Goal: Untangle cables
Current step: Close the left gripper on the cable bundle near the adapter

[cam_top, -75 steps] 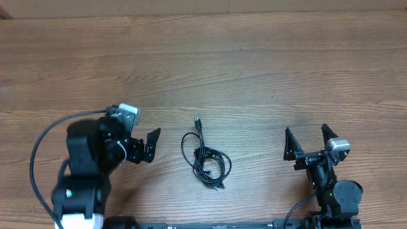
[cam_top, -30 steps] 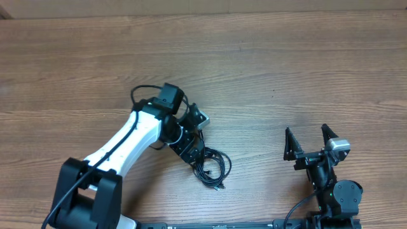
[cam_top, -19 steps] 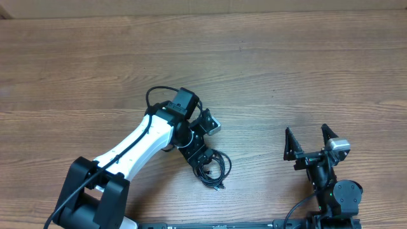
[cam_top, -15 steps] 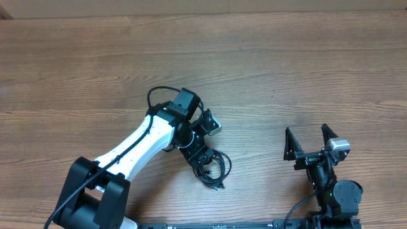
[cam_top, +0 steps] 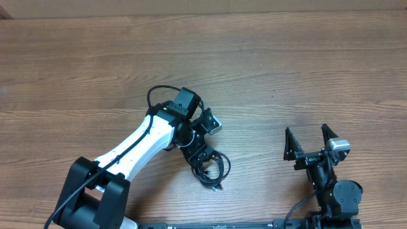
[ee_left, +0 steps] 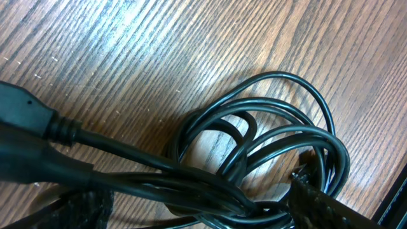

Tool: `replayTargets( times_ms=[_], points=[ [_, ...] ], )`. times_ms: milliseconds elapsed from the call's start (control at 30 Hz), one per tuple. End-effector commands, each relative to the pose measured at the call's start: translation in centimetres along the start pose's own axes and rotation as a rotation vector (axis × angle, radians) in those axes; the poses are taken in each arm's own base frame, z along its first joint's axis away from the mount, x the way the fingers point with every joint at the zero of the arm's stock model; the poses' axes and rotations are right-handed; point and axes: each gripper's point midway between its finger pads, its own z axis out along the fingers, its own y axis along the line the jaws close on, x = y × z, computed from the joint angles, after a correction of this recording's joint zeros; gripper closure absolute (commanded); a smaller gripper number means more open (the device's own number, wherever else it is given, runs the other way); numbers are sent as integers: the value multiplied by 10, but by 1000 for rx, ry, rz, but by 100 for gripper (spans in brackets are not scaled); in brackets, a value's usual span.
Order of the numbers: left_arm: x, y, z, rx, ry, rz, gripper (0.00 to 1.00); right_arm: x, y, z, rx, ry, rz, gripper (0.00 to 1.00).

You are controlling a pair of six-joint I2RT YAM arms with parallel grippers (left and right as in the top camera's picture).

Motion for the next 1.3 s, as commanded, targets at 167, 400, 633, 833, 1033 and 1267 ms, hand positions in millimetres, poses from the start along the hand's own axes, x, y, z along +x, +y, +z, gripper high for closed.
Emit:
replayTargets(
  times_ms=[167,400,633,833,1033,1267],
  points=[
    [0,-11,4,15,32,18,15,3,-2,0,11,0,-2,0],
    [4,-21,13,-16,73,77,14,3,-3,0,11,0,-2,0],
    [5,-18,21,-28,50,83,19,3,-3,0,11,0,-2,0],
    [7,-17,24,-31,48,84,36,3,-2,0,11,0,-2,0],
    [11,-13,32,-48,38,88,70,3,-3,0,11,0,-2,0],
    [4,-11,33,-58,6,47,96,3,-3,0,11,0,-2,0]
  ],
)
